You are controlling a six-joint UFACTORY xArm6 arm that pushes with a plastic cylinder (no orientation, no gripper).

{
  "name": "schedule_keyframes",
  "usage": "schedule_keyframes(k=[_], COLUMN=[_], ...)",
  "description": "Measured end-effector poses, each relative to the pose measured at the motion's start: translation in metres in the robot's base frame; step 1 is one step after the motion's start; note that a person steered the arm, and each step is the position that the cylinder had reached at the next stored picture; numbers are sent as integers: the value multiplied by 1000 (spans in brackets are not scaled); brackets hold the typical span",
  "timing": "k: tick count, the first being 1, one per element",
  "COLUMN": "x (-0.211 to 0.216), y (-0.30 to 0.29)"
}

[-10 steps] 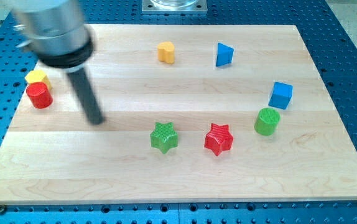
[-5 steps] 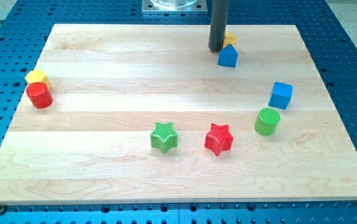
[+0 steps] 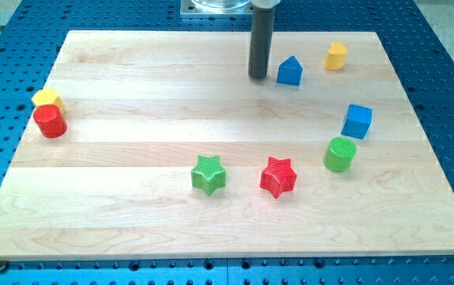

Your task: Push the yellow heart and blue triangle to the top right side of the board

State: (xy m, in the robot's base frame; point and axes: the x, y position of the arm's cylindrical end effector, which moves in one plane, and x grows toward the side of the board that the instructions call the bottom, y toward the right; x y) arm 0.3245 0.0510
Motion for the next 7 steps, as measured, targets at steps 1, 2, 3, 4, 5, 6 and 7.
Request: schedule_keyframes(k=[1, 2, 3, 4, 5, 6, 7], x=[2, -17, -61, -81, -18, -20, -53], y=[85, 147, 168, 168, 155, 112, 108])
